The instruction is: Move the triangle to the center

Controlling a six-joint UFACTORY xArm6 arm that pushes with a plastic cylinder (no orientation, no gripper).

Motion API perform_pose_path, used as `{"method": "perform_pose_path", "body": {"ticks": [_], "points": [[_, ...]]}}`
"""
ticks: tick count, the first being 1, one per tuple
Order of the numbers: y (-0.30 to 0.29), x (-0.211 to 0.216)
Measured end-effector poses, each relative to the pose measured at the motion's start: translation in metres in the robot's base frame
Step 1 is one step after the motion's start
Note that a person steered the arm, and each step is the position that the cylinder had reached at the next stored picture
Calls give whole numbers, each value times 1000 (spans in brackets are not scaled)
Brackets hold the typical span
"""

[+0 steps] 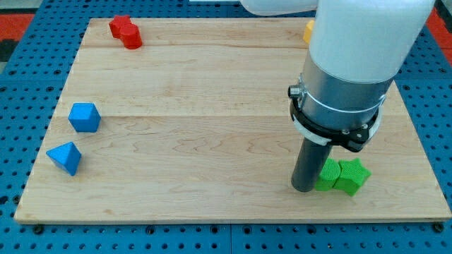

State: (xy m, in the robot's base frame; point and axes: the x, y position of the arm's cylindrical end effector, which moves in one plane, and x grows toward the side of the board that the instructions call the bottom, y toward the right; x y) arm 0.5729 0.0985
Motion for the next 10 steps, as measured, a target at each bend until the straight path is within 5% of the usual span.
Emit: {"method": "perform_pose_path", "body": {"ticks": [1,4,6,8,10], "points": [[-75,35],[-384,37],[-402,20],[-348,-57],[-345,-8]]}}
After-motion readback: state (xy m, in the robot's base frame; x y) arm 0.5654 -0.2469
